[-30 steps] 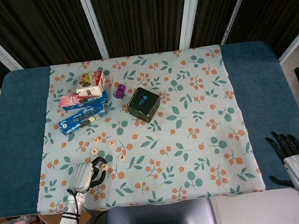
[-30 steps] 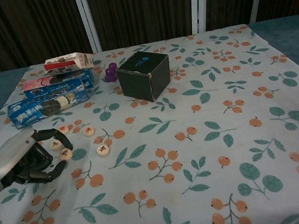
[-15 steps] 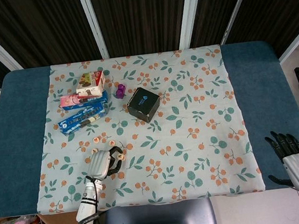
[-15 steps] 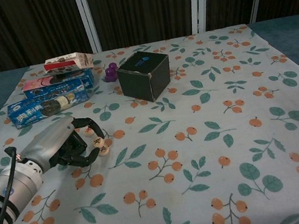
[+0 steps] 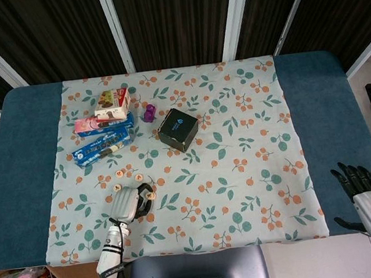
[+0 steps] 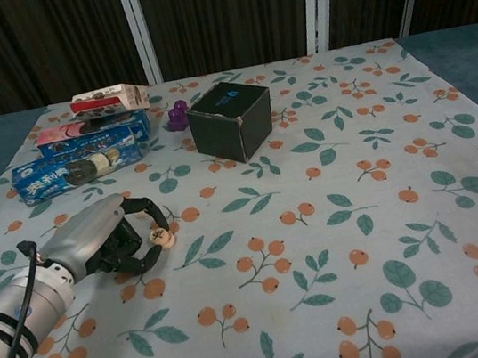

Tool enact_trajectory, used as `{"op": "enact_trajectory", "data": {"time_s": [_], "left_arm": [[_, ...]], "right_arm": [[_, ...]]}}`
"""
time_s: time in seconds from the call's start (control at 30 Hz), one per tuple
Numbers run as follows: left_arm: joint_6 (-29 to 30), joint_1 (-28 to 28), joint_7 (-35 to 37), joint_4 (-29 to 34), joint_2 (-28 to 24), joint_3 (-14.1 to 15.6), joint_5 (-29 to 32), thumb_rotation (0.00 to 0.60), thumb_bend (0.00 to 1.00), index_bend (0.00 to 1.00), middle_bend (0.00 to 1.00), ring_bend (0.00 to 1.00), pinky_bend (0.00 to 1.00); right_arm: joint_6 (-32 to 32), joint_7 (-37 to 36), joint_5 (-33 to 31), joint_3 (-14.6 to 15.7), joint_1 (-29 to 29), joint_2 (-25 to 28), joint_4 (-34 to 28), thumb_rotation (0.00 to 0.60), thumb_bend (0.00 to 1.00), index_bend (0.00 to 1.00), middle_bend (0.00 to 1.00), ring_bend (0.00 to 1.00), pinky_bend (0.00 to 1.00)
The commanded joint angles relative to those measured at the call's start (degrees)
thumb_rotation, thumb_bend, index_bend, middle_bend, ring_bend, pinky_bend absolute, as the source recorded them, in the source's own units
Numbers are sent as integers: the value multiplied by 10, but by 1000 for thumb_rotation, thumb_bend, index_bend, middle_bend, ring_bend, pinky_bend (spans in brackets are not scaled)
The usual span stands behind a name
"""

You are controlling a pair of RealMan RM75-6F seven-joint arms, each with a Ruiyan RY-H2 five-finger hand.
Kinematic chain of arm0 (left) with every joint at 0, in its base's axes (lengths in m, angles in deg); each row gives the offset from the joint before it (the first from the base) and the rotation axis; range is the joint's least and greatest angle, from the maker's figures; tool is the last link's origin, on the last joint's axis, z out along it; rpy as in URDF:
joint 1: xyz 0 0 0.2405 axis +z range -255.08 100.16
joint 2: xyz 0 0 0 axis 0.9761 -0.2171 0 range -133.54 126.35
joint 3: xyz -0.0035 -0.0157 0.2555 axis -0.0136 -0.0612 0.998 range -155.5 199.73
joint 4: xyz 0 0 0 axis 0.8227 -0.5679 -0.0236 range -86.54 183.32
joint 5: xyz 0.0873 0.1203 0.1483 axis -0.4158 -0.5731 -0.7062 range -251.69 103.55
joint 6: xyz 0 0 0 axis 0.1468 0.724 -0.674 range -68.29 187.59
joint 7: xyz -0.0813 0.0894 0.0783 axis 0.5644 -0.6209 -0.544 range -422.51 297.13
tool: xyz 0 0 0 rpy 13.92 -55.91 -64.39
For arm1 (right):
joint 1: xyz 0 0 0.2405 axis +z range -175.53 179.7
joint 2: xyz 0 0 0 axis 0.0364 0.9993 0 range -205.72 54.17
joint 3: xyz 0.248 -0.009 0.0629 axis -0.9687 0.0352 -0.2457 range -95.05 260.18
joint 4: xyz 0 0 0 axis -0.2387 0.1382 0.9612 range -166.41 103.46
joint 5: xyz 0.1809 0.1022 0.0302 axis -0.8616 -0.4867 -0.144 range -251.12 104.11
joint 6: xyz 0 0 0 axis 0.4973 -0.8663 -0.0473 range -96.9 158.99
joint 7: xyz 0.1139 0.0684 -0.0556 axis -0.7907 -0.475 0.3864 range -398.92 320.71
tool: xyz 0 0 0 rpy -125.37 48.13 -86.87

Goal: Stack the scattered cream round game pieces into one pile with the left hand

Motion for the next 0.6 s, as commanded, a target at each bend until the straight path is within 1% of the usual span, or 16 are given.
{"op": "enact_trajectory", "data": {"time_s": [0.03, 0.1, 0.27, 0.43, 0.6], "left_arm": [[-1, -2, 2, -3, 1, 1, -1, 600, 454, 468, 1000, 1000, 1000], [-2, -3, 2, -3, 1, 3, -1, 600, 454, 453, 1000, 1000, 1000], [-1, -4, 9, 0, -1, 6, -5, 600, 452, 367, 1000, 1000, 1000], [-1, -6, 12, -2, -1, 7, -5, 600, 450, 336, 1000, 1000, 1000], [3, -5, 16, 8, -9, 8, -9, 600, 450, 333, 1000, 1000, 1000]], "right_arm": [[1, -1, 0, 0, 0, 1, 0, 600, 174, 0, 0, 0, 0], [1, -1, 0, 0, 0, 1, 0, 600, 174, 0, 0, 0, 0], [-1, -5, -1, 0, 0, 3, 0, 600, 175, 0, 0, 0, 0], [-2, -7, 0, 0, -1, 3, 1, 600, 175, 0, 0, 0, 0], [-3, -7, 0, -1, -1, 3, 1, 600, 175, 0, 0, 0, 0]]}}
